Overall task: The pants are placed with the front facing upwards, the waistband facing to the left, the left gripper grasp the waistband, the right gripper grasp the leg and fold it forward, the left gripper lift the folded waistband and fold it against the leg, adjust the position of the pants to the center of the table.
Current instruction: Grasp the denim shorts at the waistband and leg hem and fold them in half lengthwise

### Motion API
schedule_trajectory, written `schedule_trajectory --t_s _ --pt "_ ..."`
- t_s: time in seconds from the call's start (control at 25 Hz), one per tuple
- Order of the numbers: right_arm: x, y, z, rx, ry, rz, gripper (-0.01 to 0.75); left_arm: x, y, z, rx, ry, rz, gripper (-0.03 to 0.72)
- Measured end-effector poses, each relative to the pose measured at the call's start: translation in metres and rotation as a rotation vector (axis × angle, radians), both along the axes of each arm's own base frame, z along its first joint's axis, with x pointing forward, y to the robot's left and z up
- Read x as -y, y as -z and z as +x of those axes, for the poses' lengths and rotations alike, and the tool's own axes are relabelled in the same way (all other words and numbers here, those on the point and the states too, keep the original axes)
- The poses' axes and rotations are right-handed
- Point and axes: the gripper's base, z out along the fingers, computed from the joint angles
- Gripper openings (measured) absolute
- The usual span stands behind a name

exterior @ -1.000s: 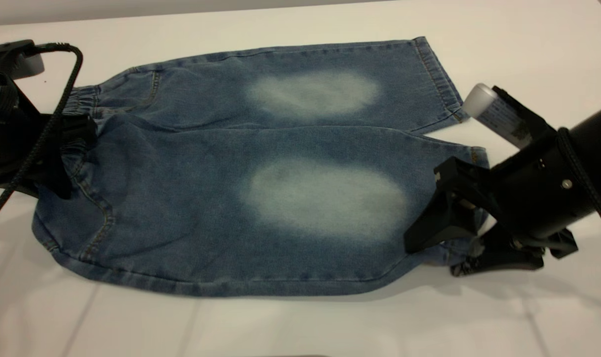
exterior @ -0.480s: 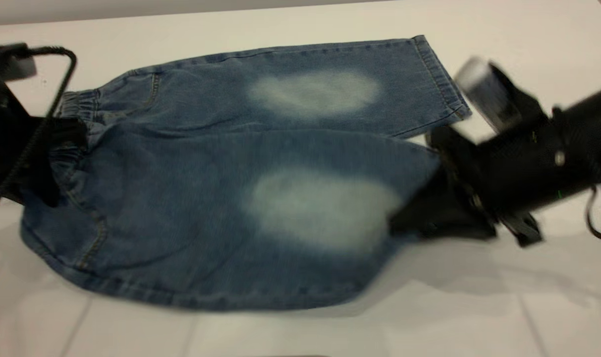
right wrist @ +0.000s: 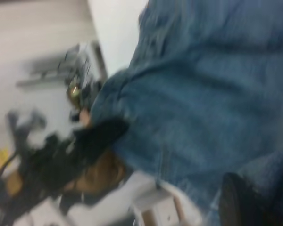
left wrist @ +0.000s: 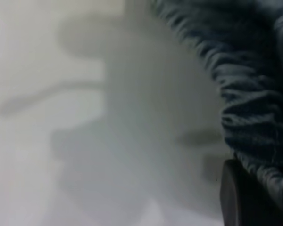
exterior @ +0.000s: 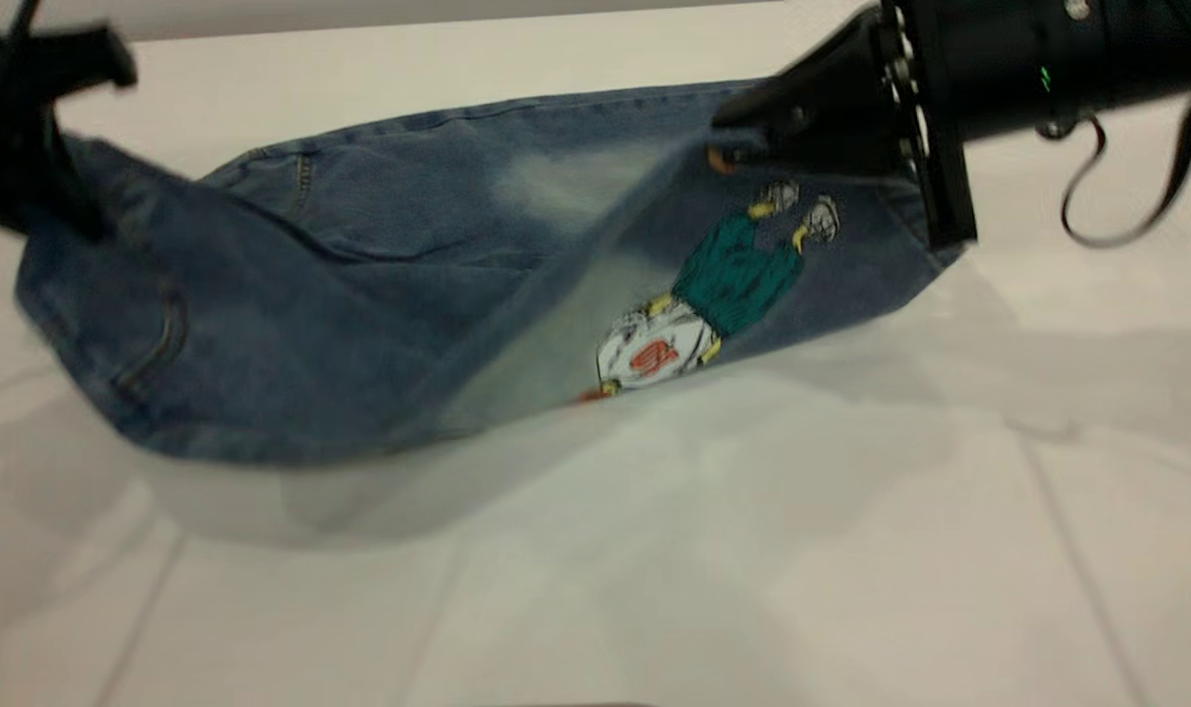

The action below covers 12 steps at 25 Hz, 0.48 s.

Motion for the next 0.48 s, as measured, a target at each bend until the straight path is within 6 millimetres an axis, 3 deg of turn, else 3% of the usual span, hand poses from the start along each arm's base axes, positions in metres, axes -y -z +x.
schedule_trajectory --t_s 0.2,0.48 --pt "0.006 -0.005 0.036 -0.018 0.134 -0.099 0.034 -0.01 -0.007 0.017 0.112 -0.202 -0.132 0.092" --pt "0.005 0.005 0.08 -0.032 0.215 -0.095 0.034 -0.03 0.024 0.039 0.085 -0.422 -0.222 0.092"
